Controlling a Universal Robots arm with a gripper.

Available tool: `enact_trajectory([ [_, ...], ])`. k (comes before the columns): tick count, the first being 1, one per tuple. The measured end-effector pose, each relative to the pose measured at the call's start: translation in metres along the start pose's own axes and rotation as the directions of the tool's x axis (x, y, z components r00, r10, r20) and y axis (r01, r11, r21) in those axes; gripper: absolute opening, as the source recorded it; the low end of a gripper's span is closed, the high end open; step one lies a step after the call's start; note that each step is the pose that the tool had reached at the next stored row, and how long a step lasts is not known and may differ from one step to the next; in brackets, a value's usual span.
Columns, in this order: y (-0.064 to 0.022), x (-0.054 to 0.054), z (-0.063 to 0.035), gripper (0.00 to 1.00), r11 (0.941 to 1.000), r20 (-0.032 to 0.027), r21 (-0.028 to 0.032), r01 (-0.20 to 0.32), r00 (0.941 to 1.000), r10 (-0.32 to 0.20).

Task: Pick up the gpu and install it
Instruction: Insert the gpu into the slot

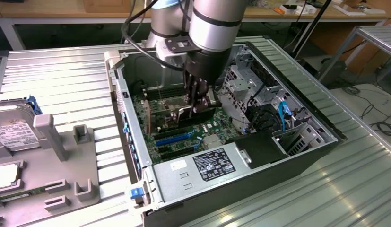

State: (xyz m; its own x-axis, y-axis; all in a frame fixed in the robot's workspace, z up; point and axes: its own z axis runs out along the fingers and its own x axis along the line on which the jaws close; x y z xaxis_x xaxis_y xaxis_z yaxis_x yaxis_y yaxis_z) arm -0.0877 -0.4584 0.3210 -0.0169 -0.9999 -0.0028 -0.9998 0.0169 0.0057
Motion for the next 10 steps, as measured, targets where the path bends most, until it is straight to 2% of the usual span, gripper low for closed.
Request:
enact_trajectory([
  [4,0.0002,0.000,0.0085,0.27,1.0000,0.0001,0.0000,0.000,1.0000,0.000],
  [8,0.0003,0.000,0.0094,0.27,1.0000,0.0001,0.0000,0.000,1.0000,0.000],
  [10,0.0010,0.000,0.0142,0.27,1.0000,0.0000,0.0003,0.000,1.0000,0.000],
])
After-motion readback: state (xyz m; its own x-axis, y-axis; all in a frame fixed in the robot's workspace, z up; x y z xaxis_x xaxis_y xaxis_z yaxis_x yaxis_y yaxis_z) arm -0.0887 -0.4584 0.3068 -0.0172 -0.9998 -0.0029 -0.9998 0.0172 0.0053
